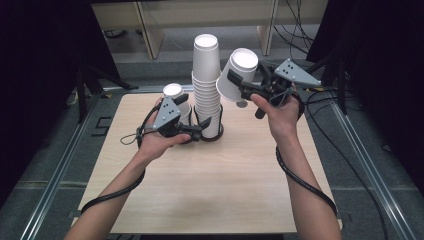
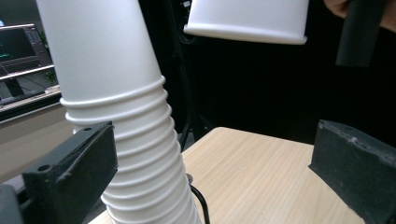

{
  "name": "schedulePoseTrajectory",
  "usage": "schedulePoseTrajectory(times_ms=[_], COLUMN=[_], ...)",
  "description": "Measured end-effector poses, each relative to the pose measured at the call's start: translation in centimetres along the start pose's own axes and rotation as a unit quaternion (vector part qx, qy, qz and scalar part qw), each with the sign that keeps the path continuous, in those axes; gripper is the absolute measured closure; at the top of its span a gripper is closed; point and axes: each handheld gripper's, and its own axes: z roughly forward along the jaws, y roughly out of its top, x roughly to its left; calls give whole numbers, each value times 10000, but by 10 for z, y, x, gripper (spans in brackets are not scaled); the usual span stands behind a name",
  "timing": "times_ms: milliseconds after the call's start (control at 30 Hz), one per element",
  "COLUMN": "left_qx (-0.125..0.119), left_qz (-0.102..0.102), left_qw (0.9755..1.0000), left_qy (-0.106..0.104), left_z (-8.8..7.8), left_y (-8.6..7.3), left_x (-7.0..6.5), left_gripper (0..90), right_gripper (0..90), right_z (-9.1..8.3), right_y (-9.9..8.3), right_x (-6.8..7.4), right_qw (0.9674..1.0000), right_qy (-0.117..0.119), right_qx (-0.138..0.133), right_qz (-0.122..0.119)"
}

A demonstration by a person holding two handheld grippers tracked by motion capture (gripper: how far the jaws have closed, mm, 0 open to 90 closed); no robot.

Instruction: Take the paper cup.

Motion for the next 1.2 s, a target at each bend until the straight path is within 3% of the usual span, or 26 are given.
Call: schedulePoseTrajectory(times_ms=[300, 400, 433, 567, 633, 867, 900, 967, 1033, 1200], left_qx=[139, 180, 197, 240, 279, 480, 507, 570, 626, 761], left_qz=[-49, -79, -86, -93, -82, -65, -76, -107, -147, -193], left_qw=[9999, 9997, 9996, 9993, 9991, 9974, 9971, 9965, 9957, 9940], left_qy=[-55, -146, -203, -275, -323, -533, -559, -602, -667, -758], left_z=[-9, -12, -14, -17, -19, -28, -30, -33, -35, -41], left_y=[-12, -16, -18, -22, -26, -42, -46, -52, -58, -76], left_x=[-10, -15, -19, -23, -27, -37, -40, -43, -48, -56], left_gripper=[0, 0, 0, 0, 0, 0, 0, 0, 0, 0], right_gripper=[238, 239, 238, 238, 238, 238, 238, 238, 238, 238], right_z=[-9, -12, -15, -18, -21, -32, -34, -37, -41, -46], right_y=[-27, -39, -46, -56, -63, -91, -95, -105, -117, -139], right_x=[10, 12, 15, 17, 21, 27, 29, 29, 34, 41], right_qw=[9996, 9994, 9991, 9987, 9977, 9965, 9950, 9954, 9924, 9896], right_qy=[84, 68, 90, 106, 124, 170, 175, 171, 246, 359], right_qx=[235, 327, 379, 461, 581, 767, 852, 868, 1043, 1239], right_qz=[145, 80, 189, 165, 328, 302, 486, 372, 601, 642])
